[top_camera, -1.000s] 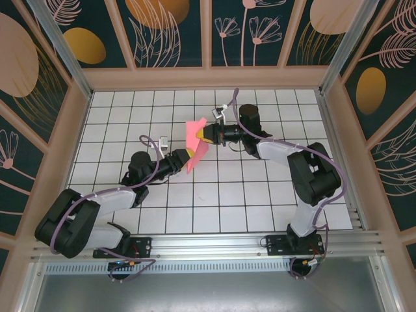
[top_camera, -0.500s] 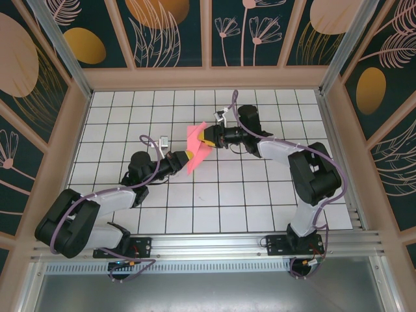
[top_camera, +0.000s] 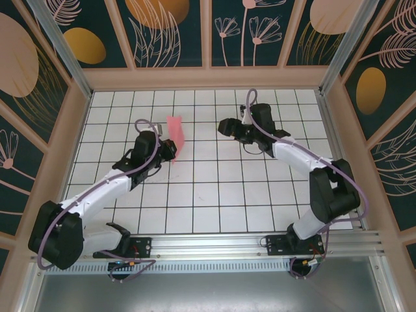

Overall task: Fold a paper plane with a square sheet of paper (pick it up from the middle)
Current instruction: Turn over the paper at the center of the table.

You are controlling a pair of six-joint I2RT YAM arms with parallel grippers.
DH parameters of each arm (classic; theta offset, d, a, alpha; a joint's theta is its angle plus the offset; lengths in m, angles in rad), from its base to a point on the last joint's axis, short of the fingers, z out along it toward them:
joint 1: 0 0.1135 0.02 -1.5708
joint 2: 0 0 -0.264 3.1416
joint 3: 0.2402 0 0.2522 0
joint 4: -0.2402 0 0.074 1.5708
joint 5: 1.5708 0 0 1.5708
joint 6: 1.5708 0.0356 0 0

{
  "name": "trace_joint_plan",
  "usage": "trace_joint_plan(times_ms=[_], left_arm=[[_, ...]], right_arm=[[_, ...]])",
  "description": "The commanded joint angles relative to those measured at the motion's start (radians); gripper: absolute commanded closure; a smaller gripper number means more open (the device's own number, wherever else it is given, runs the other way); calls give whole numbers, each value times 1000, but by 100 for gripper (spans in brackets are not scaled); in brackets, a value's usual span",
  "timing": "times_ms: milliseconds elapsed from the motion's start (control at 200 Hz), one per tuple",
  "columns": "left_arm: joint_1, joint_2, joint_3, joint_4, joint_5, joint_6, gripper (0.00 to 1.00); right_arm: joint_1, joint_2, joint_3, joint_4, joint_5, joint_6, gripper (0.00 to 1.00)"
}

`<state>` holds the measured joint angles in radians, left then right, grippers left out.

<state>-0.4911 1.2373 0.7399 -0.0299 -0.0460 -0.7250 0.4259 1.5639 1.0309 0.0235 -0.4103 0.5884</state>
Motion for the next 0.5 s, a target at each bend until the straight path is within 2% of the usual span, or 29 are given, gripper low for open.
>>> trace_joint_plan(times_ms=[0,110,210,355,495], left_arm=[[-29,46,91,-343,-342,102,98],[-75,149,180,-468,-530,89,98],[-112,258,242,-523,-614,67,97],[-161,410,324,-553,-655,47,97],[-193,537,360,-523,-611,45,93]], right_arm=[[5,-46,-52,-45,197,-32,28],[5,-69,-83,-31,244,-19,26],[6,-73,-100,-26,260,-11,26],[6,-73,-109,-32,273,0,26],[6,-67,-114,-37,278,14,26]])
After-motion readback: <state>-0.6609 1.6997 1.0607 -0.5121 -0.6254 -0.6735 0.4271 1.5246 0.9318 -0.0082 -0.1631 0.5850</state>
